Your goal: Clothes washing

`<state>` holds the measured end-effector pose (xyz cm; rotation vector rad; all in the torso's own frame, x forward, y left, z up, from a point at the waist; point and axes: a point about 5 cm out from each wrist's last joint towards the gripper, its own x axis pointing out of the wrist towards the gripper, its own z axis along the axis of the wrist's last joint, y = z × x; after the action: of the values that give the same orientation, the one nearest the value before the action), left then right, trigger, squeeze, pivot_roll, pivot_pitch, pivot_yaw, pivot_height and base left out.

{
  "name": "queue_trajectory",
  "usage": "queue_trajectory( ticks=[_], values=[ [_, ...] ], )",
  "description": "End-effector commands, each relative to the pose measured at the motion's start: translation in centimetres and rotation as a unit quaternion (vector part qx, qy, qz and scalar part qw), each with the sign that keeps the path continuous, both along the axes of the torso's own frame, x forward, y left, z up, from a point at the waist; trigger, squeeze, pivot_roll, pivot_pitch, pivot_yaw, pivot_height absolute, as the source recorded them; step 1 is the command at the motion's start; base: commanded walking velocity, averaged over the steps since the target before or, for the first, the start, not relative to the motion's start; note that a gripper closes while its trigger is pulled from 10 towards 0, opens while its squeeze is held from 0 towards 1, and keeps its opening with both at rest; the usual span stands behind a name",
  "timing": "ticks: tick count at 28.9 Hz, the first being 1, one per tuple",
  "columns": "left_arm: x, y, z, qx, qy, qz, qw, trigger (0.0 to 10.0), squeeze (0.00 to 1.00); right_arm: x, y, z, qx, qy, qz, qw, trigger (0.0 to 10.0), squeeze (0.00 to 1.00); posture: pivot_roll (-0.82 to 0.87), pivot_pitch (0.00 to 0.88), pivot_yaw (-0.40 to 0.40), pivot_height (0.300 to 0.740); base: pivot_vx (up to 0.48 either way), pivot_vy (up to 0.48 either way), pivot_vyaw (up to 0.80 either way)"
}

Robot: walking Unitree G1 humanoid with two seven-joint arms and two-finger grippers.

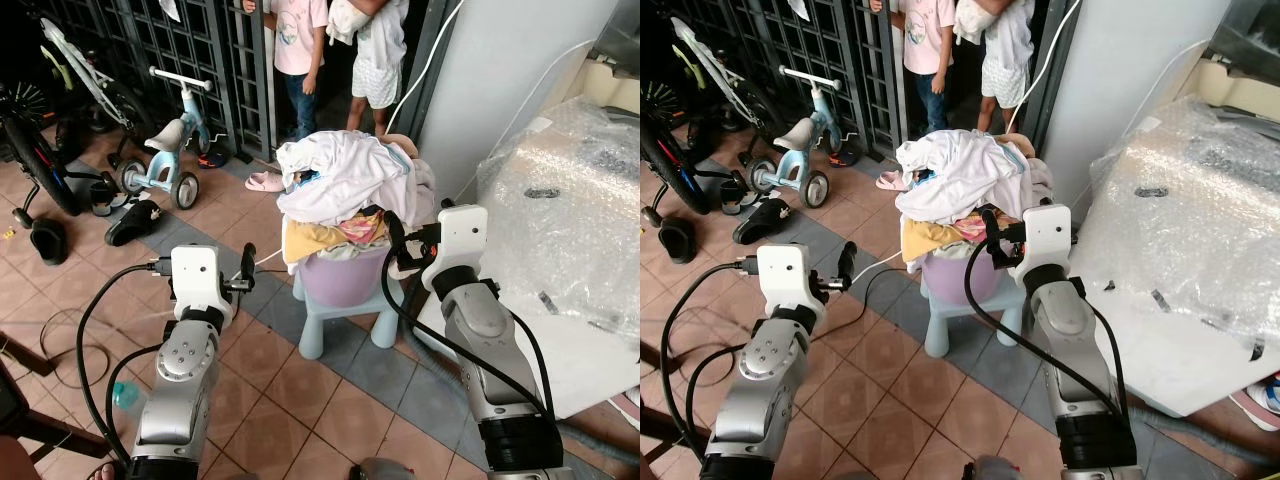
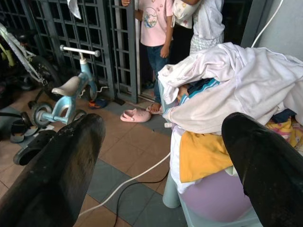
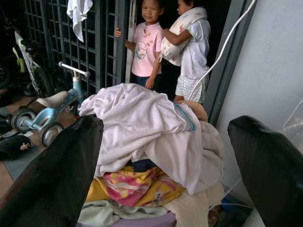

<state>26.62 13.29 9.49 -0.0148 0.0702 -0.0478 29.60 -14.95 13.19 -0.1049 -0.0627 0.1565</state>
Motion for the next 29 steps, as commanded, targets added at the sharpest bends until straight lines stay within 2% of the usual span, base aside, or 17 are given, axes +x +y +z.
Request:
queue_trajectory(
  ticks=[1,6,10,18,22,27,29],
  values=[
    [0.1,-0.4,0.3,0.006,-0.005,-0.007,1.0,10.0,0.0,0.2,-0.3,0.4,-0.002,-0.008,-0.007,1.0,10.0,0.0,-0.03,0.0,-0.015,0.74,0.48,0.0,0.0],
    [0.1,-0.5,0.3,0.014,-0.006,-0.006,1.0,10.0,0.0,0.2,-0.1,0.3,-0.005,-0.008,-0.003,1.0,10.0,0.0,-0.03,0.0,-0.018,0.74,0.461,0.0,0.0],
    [0.0,-0.6,0.2,0.002,-0.002,-0.004,1.0,10.0,0.0,0.2,0.1,0.2,-0.01,-0.005,0.001,1.0,10.0,0.0,-0.03,0.0,-0.021,0.74,0.437,0.0,0.0],
    [-0.1,-0.6,0.1,0.003,0.003,-0.003,1.0,10.0,0.0,0.7,0.2,0.2,-0.038,-0.004,0.001,0.999,10.0,0.0,-0.01,0.0,-0.028,0.74,0.452,0.0,0.0],
    [-0.3,-0.3,-0.1,0.004,0.012,-0.003,1.0,10.0,0.0,1.3,0.4,-1.3,-0.041,0.044,-0.001,0.998,10.0,0.0,0.01,0.0,-0.033,0.74,0.114,0.0,0.0],
    [-0.7,0.3,-0.1,0.011,0.01,0.006,1.0,10.0,0.0,2.0,0.9,-2.2,-0.044,0.067,0.005,0.997,10.0,0.0,0.03,0.0,-0.041,0.74,0.0,0.0,0.0],
    [-0.8,0.5,0.0,0.01,0.011,0.014,1.0,10.0,0.0,2.2,1.1,-3.0,-0.049,0.095,0.007,0.994,10.0,0.0,0.04,0.0,-0.046,0.74,0.0,0.0,0.0]
  ],
)
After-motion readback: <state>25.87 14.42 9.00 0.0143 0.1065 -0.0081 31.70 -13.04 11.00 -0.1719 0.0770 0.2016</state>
